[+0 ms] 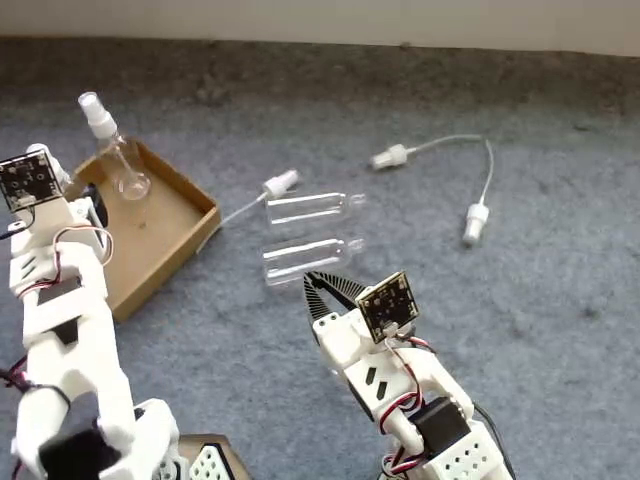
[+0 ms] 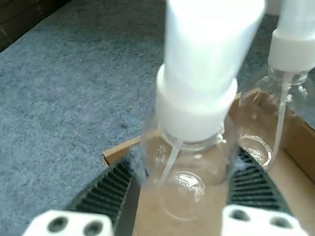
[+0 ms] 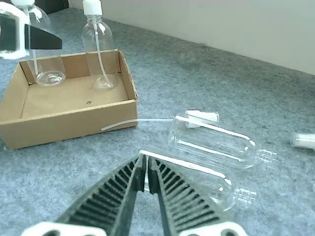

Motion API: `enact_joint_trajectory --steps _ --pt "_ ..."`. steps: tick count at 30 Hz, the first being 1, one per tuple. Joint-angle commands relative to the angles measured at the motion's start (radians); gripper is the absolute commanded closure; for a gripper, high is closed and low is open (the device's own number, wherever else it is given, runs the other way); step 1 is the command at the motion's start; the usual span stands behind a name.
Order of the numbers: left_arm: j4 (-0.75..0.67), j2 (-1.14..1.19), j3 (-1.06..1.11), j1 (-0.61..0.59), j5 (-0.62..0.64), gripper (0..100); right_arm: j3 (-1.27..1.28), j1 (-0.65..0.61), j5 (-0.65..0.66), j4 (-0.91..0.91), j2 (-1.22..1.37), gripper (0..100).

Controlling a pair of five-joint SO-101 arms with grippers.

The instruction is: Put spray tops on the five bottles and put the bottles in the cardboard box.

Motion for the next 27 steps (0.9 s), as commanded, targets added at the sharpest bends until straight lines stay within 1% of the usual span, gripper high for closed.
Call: enact_joint_trajectory --steps 1,3,6,11,17,27 --pt "-0.126 0.073 -0.068 -0.013 -0.003 88 0.139 -0.01 0.005 0.004 -0.008 99.5" --pt "-0.155 0.107 -0.073 -0.013 -0.003 88 0.139 -0.01 0.005 0.004 -0.008 99.5" --pt "-0.153 0.168 -0.151 -0.016 -0.002 88 0.139 -0.01 0.005 0.004 -0.008 99.5" --pt "-0.092 0.285 -0.254 -0.018 -0.002 88 0.139 -0.01 0.005 0.004 -0.008 99.5" --pt "-0.095 0.341 -0.259 -0.018 -0.002 88 0.139 -0.01 0.005 0.004 -0.008 99.5" --pt "-0.089 0.343 -0.257 -0.018 -0.002 88 0.139 -0.01 0.005 0.004 -0.008 99.5"
